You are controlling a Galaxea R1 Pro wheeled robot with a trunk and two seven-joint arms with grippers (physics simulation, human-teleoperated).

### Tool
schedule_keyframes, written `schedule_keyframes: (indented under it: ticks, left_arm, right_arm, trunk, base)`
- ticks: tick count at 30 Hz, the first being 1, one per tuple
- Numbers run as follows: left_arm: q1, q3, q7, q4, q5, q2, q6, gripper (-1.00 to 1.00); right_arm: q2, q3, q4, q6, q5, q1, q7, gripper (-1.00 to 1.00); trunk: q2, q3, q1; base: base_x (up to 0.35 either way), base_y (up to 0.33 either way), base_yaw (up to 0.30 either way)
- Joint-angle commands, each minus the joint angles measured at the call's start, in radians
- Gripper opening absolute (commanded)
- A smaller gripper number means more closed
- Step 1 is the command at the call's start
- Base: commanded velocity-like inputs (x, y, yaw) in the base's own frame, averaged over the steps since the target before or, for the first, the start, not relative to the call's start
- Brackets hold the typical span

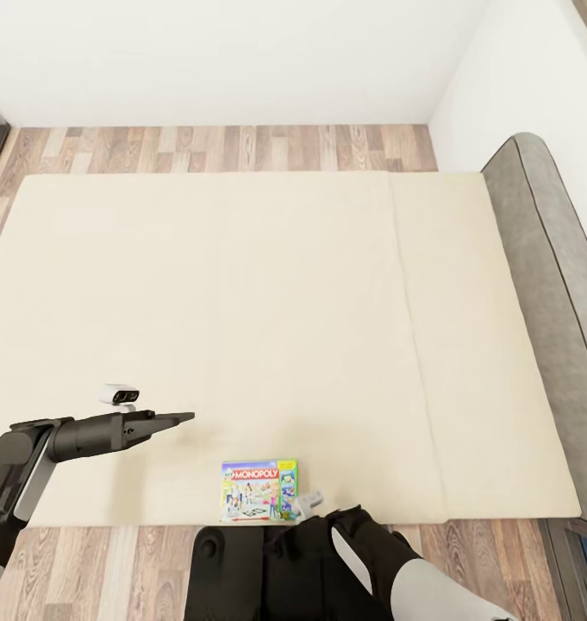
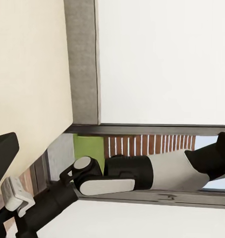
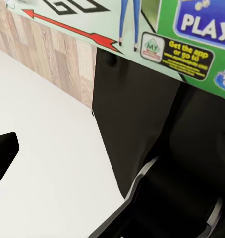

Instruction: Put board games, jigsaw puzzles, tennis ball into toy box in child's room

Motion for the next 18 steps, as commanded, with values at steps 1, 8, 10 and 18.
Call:
schedule_keyframes:
  ticks: [1,8,10,18]
  left_arm:
    - [0.000,0.000,-0.004,0.000,0.000,0.000,0.011,1.00]
    - [0.000,0.000,-0.004,0.000,-0.001,0.000,0.011,1.00]
    - [0.000,0.000,-0.004,0.000,-0.001,0.000,0.011,1.00]
    - [0.000,0.000,-0.004,0.000,-0.001,0.000,0.011,1.00]
  right_arm:
    - [-0.001,0.006,-0.001,0.005,-0.010,-0.001,-0.002,1.00]
    - [-0.001,0.006,-0.003,0.004,-0.010,-0.001,-0.002,1.00]
    - [-0.001,0.006,-0.004,0.003,-0.010,-0.001,-0.002,1.00]
    - [-0.001,0.006,-0.006,-0.014,-0.010,-0.001,-0.003,1.00]
  trunk:
    - [-0.002,-0.003,0.000]
    - [-0.002,-0.014,0.000]
    - [-0.002,-0.017,0.000]
    - [-0.002,-0.027,0.000]
  base:
    - [0.000,0.000,0.000]
    - [0.000,0.000,0.000]
    - [0.000,0.000,0.000]
    - [0.000,0.000,0.000]
